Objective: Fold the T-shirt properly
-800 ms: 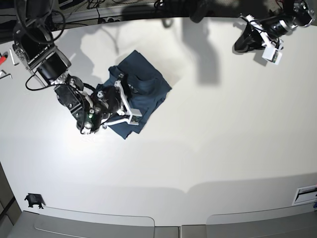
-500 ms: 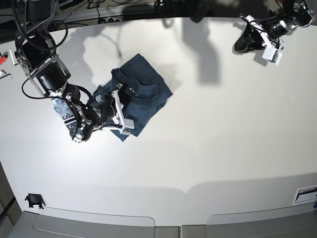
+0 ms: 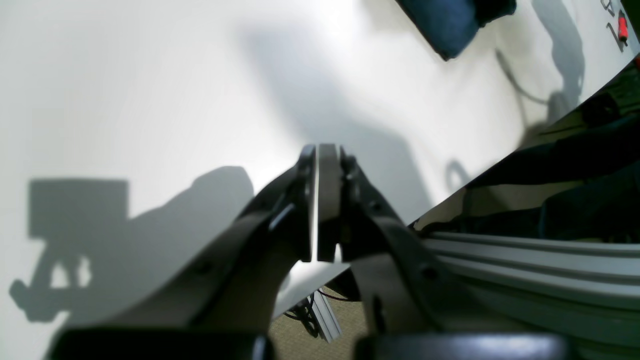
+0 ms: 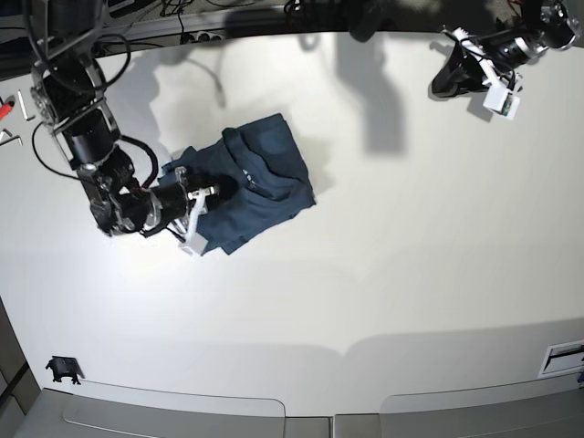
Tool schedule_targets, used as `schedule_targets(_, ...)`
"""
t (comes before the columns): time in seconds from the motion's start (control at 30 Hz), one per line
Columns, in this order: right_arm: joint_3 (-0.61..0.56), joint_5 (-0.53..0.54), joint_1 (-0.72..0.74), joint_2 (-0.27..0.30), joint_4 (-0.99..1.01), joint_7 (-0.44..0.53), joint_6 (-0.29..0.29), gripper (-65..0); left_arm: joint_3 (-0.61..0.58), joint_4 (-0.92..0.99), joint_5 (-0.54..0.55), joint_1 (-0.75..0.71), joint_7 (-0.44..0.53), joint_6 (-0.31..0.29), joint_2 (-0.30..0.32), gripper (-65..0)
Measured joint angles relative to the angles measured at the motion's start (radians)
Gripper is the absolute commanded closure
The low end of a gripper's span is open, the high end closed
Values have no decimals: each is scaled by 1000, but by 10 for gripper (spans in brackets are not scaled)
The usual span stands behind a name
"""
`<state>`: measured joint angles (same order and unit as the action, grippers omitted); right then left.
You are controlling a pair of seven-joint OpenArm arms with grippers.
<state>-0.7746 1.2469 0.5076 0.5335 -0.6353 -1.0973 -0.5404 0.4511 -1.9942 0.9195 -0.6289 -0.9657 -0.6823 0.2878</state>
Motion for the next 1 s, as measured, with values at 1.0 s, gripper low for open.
schedule_targets(1.0, 1243, -7, -380, 29, 131, -185, -26, 0, 0, 0, 0, 0, -3, 0, 1, 0)
